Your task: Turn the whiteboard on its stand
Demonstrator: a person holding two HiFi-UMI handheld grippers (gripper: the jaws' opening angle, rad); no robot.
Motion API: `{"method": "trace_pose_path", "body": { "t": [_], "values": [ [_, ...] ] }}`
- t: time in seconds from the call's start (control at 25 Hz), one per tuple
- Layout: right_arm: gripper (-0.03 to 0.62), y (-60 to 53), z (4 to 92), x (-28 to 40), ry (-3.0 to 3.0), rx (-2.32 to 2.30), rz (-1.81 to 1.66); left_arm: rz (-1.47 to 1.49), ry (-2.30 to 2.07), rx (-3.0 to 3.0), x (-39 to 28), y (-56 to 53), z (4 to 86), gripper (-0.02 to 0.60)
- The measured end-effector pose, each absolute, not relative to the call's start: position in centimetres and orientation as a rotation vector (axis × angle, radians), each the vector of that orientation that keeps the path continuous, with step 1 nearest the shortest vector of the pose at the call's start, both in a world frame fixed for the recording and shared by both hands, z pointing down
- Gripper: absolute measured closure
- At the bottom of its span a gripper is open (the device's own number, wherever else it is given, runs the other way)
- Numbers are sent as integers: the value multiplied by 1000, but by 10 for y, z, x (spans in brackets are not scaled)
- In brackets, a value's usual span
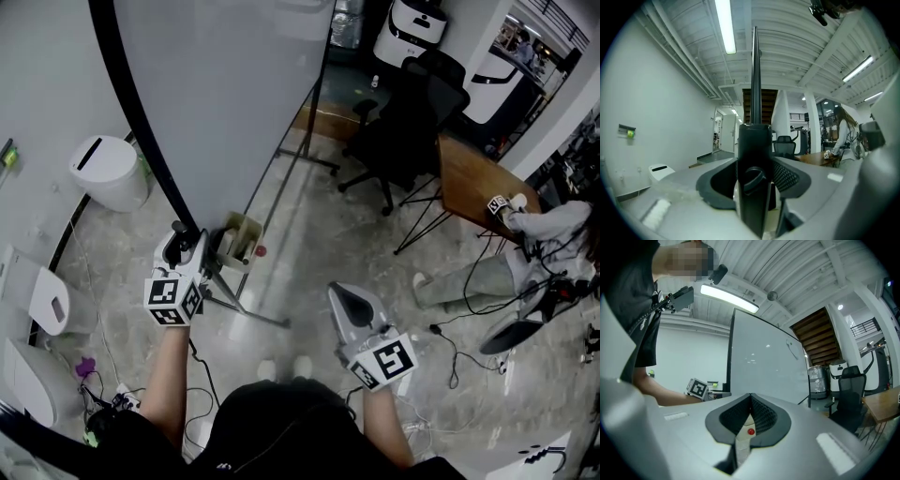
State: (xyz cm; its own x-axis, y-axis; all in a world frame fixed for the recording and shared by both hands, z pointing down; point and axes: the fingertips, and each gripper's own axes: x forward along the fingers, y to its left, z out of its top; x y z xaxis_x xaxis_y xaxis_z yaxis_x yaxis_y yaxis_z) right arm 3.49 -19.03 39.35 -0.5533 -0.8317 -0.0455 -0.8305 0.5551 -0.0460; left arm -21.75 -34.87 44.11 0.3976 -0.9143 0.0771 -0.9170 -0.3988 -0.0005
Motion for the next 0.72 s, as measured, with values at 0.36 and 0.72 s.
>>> {"method": "trace_pose_path", "body": {
  "t": [0.36,0.72],
  "values": [
    [586,-187,395,22,2704,-1458,-25,12,-1709,2706,-218,-342,393,293],
    [586,-186,386,28,2659,-1489,3,-129,-1798,2855,-197,-310,315,318]
  ]
}}
